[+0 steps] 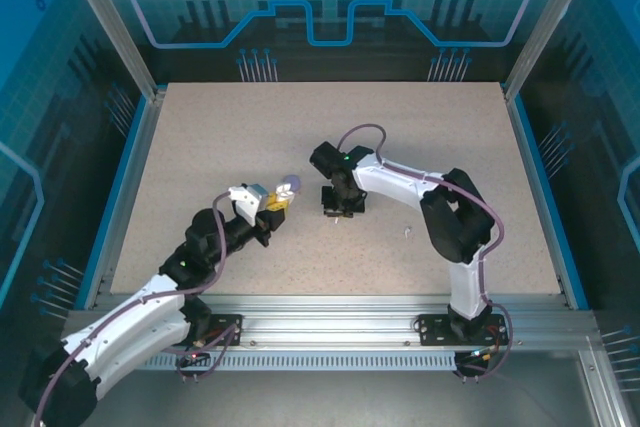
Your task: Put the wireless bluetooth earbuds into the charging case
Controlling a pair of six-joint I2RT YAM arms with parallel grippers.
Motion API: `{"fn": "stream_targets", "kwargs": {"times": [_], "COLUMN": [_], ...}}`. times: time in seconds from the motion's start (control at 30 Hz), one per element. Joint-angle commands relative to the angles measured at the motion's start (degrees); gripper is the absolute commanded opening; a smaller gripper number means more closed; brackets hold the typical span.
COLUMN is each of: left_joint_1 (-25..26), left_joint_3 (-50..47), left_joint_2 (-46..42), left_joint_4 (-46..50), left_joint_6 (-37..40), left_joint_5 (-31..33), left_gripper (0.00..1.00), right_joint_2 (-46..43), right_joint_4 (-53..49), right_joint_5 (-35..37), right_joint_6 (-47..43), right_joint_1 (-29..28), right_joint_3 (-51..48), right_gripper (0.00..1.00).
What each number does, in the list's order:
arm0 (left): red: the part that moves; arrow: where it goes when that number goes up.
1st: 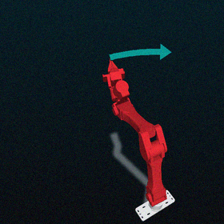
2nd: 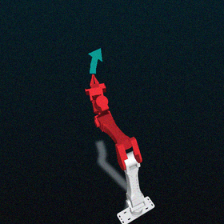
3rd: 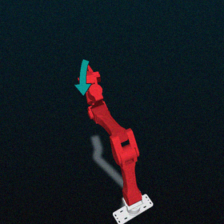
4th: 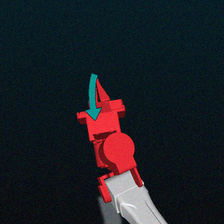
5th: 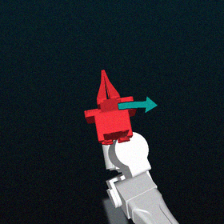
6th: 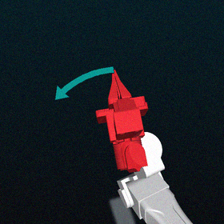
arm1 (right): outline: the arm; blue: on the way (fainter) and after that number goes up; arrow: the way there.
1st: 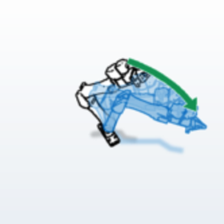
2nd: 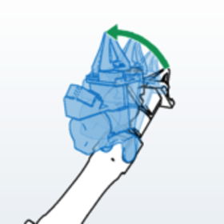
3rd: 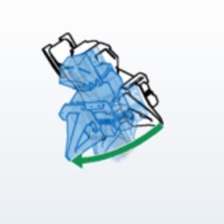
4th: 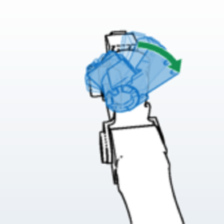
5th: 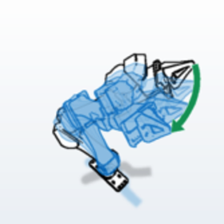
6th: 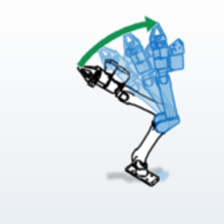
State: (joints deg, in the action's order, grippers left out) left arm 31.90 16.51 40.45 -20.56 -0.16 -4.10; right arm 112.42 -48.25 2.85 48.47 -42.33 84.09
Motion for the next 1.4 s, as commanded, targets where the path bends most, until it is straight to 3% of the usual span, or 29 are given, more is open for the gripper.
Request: {"fn": "stream_targets", "kwargs": {"times": [0.0, 0.87, 1.37], "left_joint_1": [1.00, 5.09, 6.59], "left_joint_3": [-1.65, -1.20, 2.47], "left_joint_2": [1.77, 27.34, 34.09], "left_joint_4": [-4.03, -26.84, -33.72], "left_joint_6": [-1.70, -3.74, -4.93], "left_joint_5": [-0.86, -1.13, -2.10], "left_gripper": [0.15, 0.15, 0.15], "right_joint_2": [-3.08, -17.05, -22.79], "right_joint_4": [1.04, 0.93, 9.13], "right_joint_5": [1.03, 1.69, 0.09], "right_joint_6": [1.28, 1.67, 5.07], "right_joint_1": [0.20, -0.35, -3.05], "right_joint_3": [-1.63, -0.83, -5.10], "right_gripper": [0.14, 0.14, 0.15]}}
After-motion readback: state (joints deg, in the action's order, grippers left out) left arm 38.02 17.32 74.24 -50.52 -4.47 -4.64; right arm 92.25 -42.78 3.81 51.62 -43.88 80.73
